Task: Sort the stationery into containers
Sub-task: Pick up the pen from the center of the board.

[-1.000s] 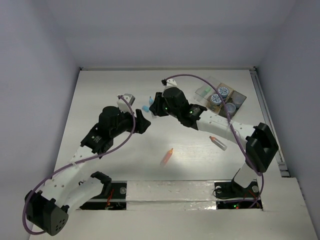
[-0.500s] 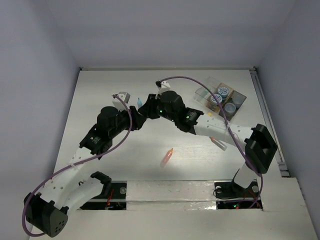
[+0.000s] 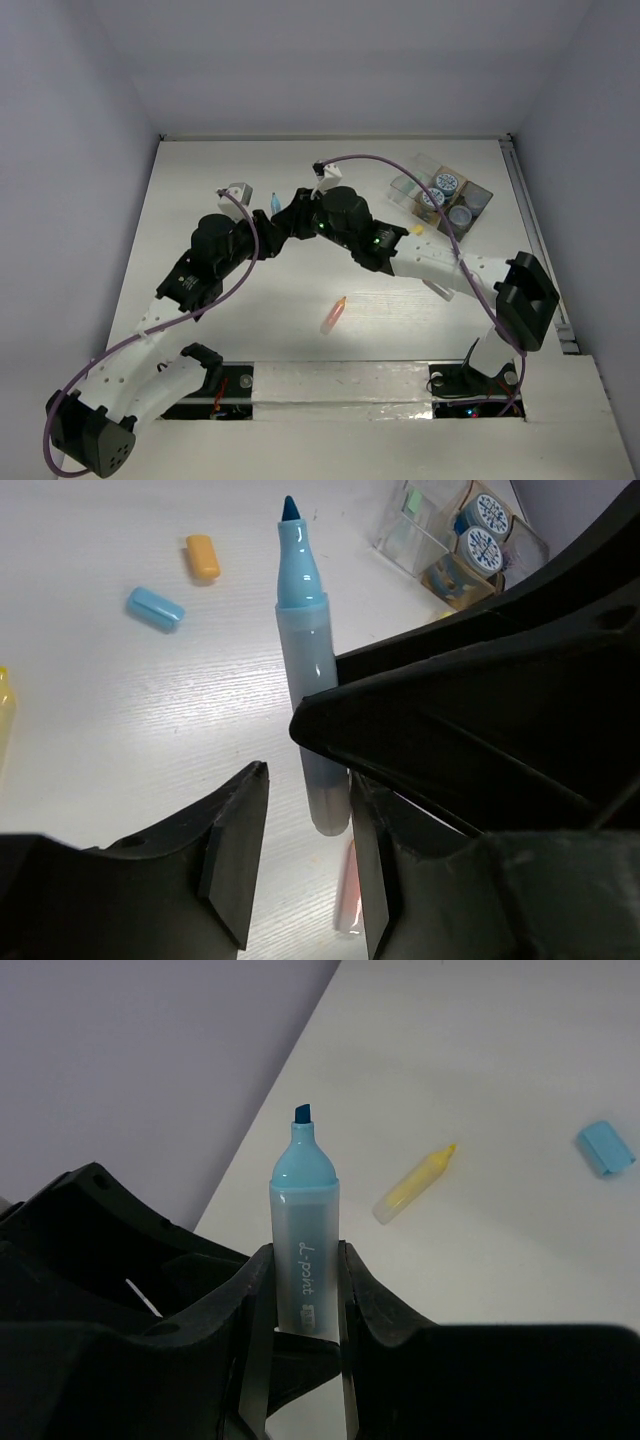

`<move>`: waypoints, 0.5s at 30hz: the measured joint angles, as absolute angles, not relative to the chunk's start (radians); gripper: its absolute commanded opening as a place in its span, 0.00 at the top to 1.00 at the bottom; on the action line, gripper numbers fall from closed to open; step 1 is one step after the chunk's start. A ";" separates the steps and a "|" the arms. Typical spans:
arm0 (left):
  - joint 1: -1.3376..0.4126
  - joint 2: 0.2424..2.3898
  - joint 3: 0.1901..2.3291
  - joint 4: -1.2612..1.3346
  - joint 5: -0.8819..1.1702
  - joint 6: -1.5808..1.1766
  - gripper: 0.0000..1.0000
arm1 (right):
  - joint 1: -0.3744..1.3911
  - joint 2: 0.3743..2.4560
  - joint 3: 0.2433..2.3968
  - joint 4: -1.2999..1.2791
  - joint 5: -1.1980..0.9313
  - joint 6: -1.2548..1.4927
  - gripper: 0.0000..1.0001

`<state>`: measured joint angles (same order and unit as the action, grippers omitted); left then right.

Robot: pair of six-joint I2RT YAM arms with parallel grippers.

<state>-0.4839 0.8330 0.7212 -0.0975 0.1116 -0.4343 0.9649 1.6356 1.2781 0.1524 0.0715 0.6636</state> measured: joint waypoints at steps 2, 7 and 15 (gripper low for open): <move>-0.484 0.833 0.721 -0.095 0.105 -0.440 0.65 | 0.966 1.629 1.275 0.160 0.072 0.664 0.95; -0.484 0.824 0.720 -0.096 0.095 -0.451 0.68 | 0.970 1.629 1.271 0.176 0.071 0.667 0.95; -0.488 0.783 0.694 -0.088 0.079 -0.478 0.85 | 0.978 1.626 1.230 0.236 0.057 0.713 0.96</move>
